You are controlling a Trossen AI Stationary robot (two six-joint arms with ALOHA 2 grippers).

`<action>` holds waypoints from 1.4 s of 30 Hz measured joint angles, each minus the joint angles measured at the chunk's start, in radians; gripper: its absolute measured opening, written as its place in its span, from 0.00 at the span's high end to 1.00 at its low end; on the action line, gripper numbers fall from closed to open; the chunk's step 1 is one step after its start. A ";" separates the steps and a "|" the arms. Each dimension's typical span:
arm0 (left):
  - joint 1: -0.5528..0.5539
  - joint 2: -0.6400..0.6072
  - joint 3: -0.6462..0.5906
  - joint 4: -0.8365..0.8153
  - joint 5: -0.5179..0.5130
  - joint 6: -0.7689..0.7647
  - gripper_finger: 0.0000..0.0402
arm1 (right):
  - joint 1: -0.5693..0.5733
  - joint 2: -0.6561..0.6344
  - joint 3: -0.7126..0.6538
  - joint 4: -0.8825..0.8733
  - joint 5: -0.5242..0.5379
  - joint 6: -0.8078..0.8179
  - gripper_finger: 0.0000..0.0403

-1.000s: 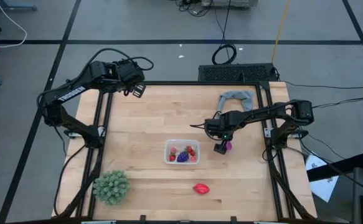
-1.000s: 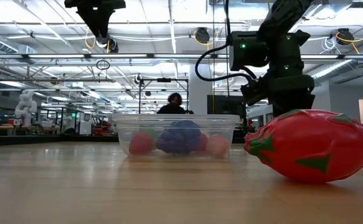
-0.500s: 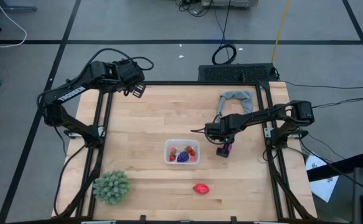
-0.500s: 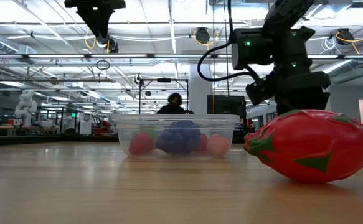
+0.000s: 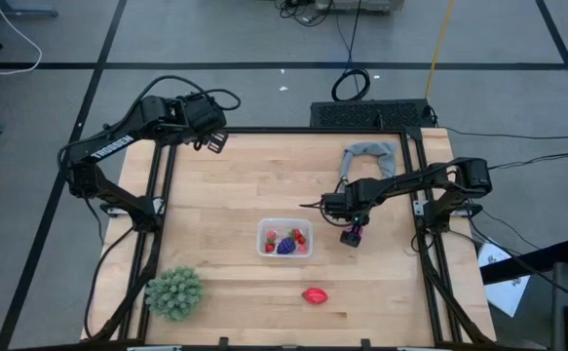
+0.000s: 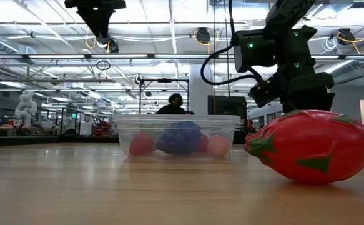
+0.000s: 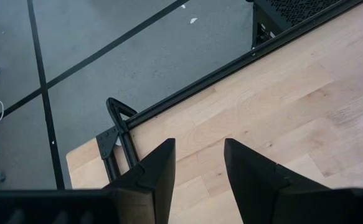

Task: Pick and placing Produce into tupperware
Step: Put the onion into the bin

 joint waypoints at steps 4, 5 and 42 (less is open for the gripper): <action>0.000 0.000 0.000 0.000 0.000 0.000 0.64 | 0.000 0.000 0.000 0.001 0.000 0.000 0.02; 0.000 0.000 0.000 0.000 0.000 0.000 0.64 | 0.000 0.000 0.000 0.001 0.000 0.000 0.02; 0.000 0.000 0.000 0.000 0.000 0.001 0.64 | 0.000 0.000 0.000 0.001 0.002 0.026 0.31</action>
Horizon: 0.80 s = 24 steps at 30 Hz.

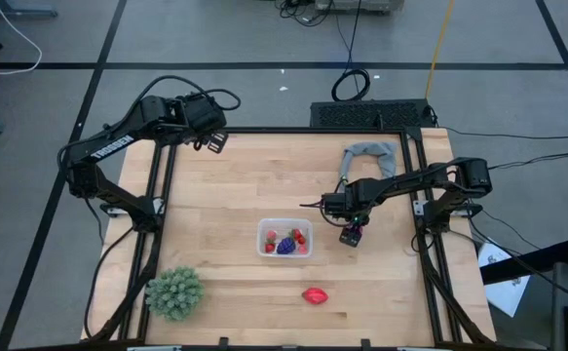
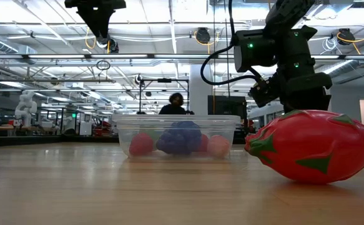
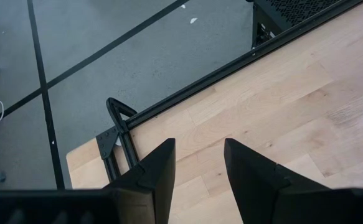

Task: Pick and placing Produce into tupperware
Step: Put the onion into the bin

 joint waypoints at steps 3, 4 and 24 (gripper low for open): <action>0.000 0.000 0.000 0.000 0.000 0.000 0.64 | 0.000 0.000 0.000 0.000 0.000 0.000 0.33; 0.000 0.000 0.000 0.000 0.000 0.000 0.64 | 0.000 0.000 0.000 0.000 0.000 0.000 0.33; 0.000 0.000 0.000 0.000 0.000 0.000 0.64 | 0.000 0.000 0.000 0.002 0.000 0.000 0.38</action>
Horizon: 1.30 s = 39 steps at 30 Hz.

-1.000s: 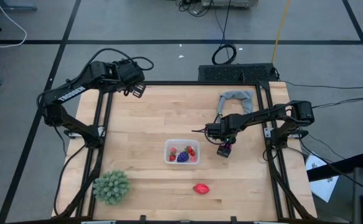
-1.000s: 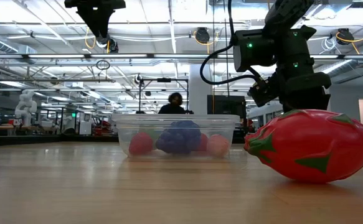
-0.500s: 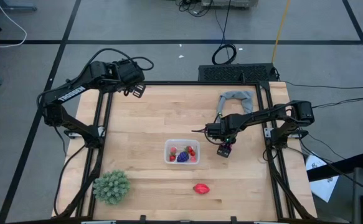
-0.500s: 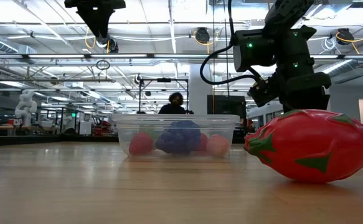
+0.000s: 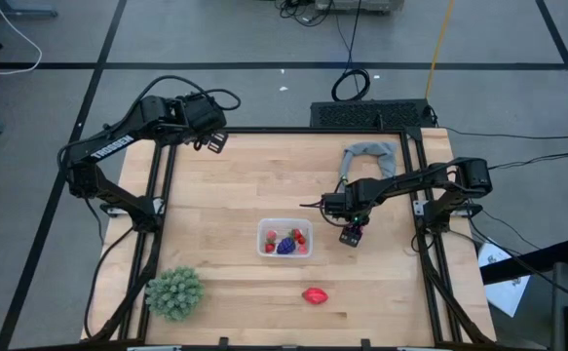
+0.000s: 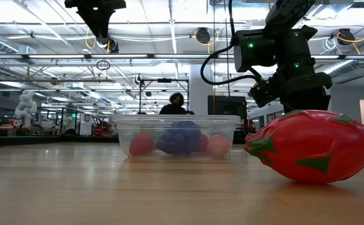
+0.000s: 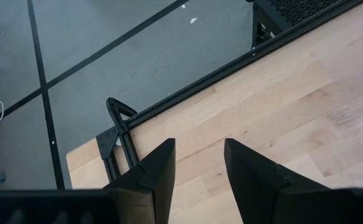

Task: Pick and placing Produce into tupperware
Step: Put the onion into the bin

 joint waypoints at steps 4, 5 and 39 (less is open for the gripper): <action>0.000 0.000 0.000 0.000 0.000 -0.001 0.64 | 0.000 0.000 0.000 0.004 0.000 -0.013 0.38; 0.000 0.000 0.000 0.000 0.000 -0.001 0.64 | 0.000 0.000 0.000 0.006 0.000 -0.021 0.38; 0.000 0.000 0.000 0.000 0.000 0.000 0.64 | 0.043 0.001 0.367 0.443 -0.369 0.054 0.38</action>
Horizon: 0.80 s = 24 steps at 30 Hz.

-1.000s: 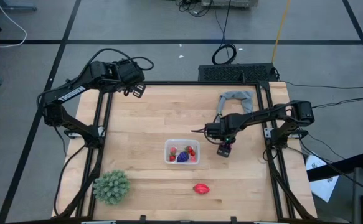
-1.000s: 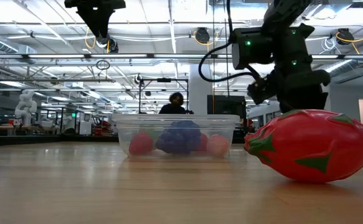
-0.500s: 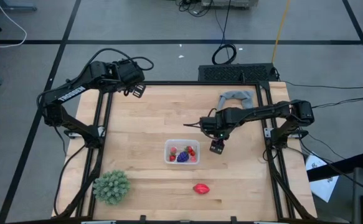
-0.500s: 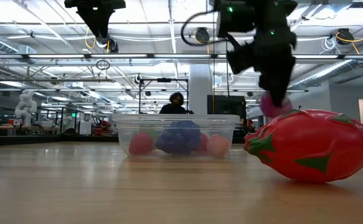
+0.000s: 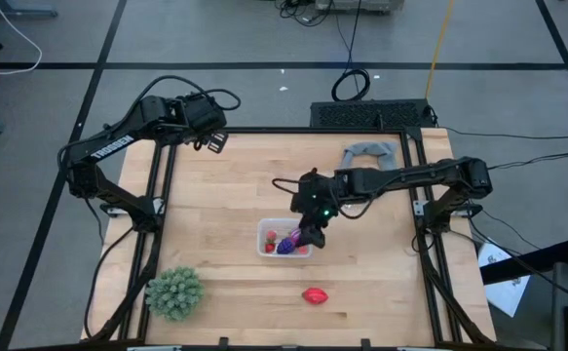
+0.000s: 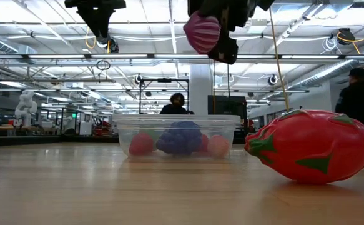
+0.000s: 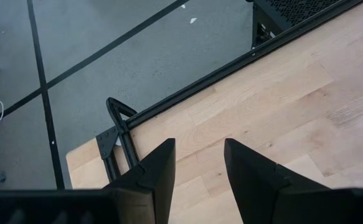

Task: Pick and placing Produce into tupperware
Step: Put the onion into the bin

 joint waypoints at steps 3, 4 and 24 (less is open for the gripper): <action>0.000 0.000 0.000 0.000 0.000 0.000 0.64 | 0.009 0.003 0.000 -0.009 0.002 -0.002 0.38; 0.000 0.000 0.000 0.000 0.000 -0.001 0.64 | 0.010 0.010 0.000 -0.008 0.003 -0.004 0.38; 0.000 0.000 0.000 0.000 0.002 -0.003 0.64 | 0.003 0.270 0.289 -0.264 0.145 -0.289 0.38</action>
